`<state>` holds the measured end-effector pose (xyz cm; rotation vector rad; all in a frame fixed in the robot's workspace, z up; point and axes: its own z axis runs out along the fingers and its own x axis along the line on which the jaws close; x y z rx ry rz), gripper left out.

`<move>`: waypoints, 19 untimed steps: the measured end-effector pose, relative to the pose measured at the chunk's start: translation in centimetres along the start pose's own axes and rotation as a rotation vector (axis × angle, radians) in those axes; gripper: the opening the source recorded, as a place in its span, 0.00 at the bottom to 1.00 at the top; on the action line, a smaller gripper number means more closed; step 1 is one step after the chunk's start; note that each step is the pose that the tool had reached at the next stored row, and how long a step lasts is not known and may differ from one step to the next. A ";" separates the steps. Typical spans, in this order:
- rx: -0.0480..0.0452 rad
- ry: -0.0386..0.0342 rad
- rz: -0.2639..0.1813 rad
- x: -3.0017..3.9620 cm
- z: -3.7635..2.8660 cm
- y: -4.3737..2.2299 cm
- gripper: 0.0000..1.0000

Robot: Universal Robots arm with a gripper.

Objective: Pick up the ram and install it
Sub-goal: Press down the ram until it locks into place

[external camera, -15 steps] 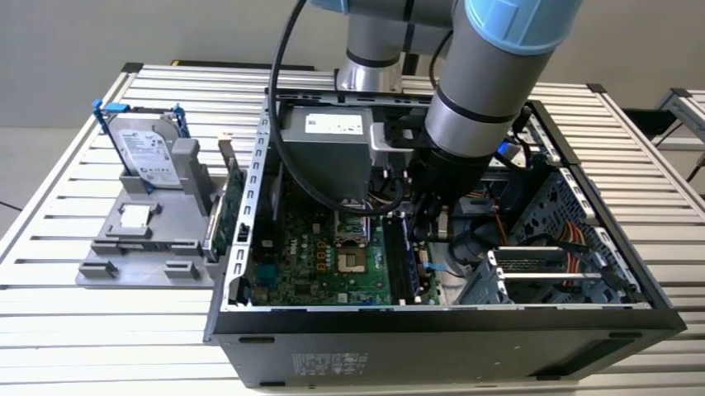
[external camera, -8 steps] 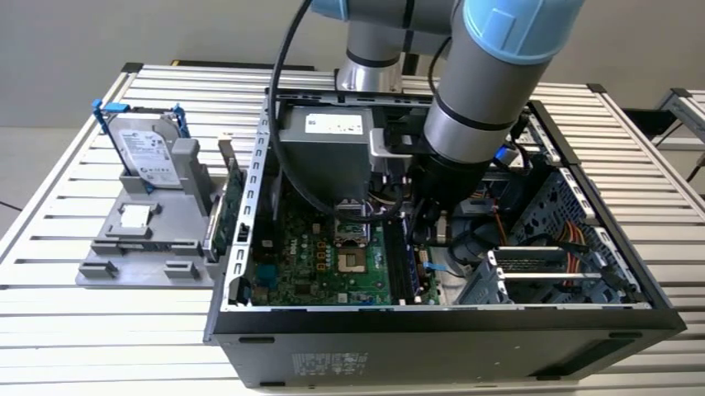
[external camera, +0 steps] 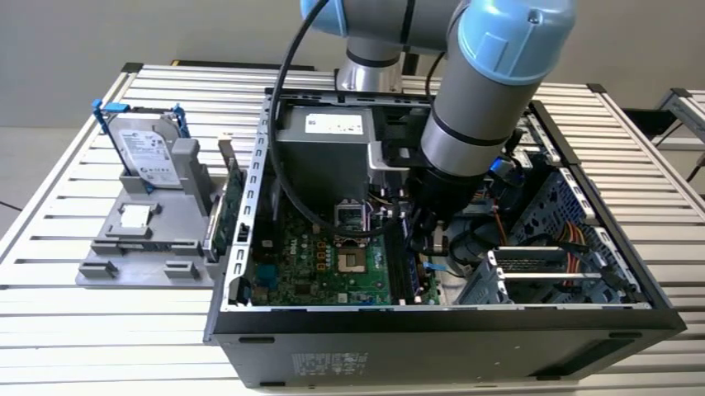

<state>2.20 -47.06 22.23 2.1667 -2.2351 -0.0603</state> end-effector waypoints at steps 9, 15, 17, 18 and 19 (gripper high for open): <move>0.0000 0.0006 0.000 -0.01 0.34 -0.02 0.00; 0.0002 -0.0008 0.000 -0.03 -1.92 0.09 0.00; 0.0002 -0.0005 0.000 -0.03 -2.86 0.13 0.00; 0.0001 -0.0006 0.000 -0.04 -3.30 0.15 0.00; 0.0001 -0.0006 0.000 -0.05 -3.74 0.18 0.00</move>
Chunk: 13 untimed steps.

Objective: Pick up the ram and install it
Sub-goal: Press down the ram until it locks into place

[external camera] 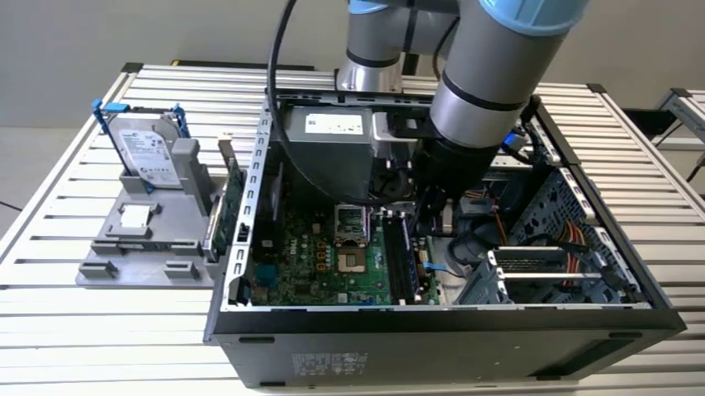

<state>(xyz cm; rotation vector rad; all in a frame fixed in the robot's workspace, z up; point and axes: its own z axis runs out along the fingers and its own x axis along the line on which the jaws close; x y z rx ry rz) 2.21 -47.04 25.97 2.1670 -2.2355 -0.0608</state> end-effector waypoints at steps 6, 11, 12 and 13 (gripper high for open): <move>0.0001 -0.0001 0.000 -0.02 -1.56 0.08 0.00; 0.0001 -0.0004 0.000 -0.03 -1.80 0.08 0.00; 0.0001 -0.0001 0.000 -0.02 -1.82 0.09 0.00; 0.0000 0.0000 0.000 -0.02 -1.83 0.09 0.00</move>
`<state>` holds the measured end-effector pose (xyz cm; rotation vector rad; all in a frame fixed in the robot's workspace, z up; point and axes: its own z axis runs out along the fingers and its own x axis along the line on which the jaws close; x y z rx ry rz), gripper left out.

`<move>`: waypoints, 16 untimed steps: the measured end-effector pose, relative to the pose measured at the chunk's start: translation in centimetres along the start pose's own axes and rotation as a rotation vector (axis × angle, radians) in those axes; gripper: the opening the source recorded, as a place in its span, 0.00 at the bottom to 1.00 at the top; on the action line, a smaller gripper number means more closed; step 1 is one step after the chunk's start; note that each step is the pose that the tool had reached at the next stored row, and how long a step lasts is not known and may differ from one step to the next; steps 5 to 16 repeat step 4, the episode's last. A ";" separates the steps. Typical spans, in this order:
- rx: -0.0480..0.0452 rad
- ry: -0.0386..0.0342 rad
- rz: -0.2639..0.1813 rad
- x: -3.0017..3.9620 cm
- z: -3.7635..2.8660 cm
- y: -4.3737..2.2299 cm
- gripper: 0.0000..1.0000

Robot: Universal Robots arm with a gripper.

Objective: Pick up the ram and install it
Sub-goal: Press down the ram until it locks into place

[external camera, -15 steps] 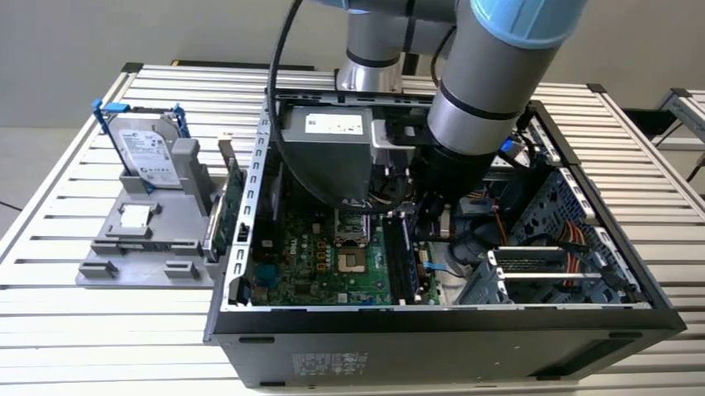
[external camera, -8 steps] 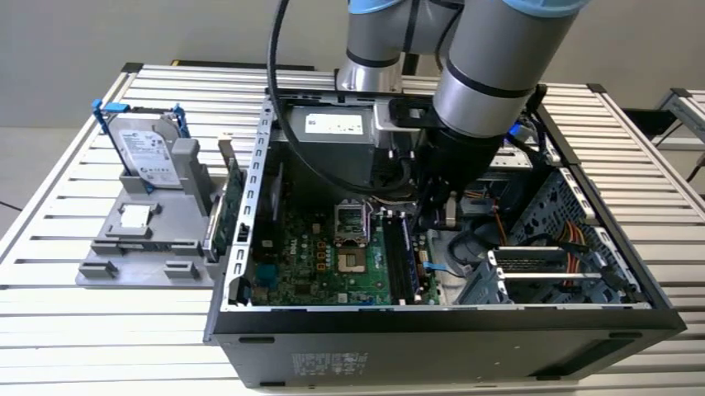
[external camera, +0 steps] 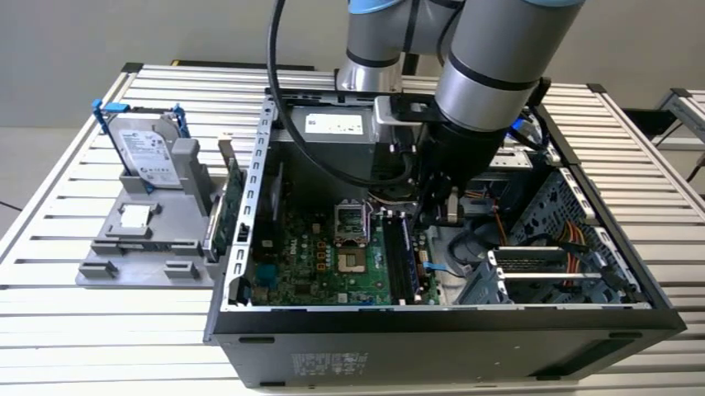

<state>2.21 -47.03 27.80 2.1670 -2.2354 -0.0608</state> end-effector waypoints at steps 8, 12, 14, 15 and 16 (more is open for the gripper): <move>0.0000 0.0000 0.000 0.00 -0.08 0.00 0.00; 0.0000 0.0000 0.000 0.00 -0.08 0.00 0.00; 0.0000 0.0000 0.000 0.00 -0.08 0.00 0.00; 0.0000 0.0000 0.000 0.00 -0.08 0.00 0.00; 0.0000 0.0000 0.000 0.00 -0.08 0.00 0.00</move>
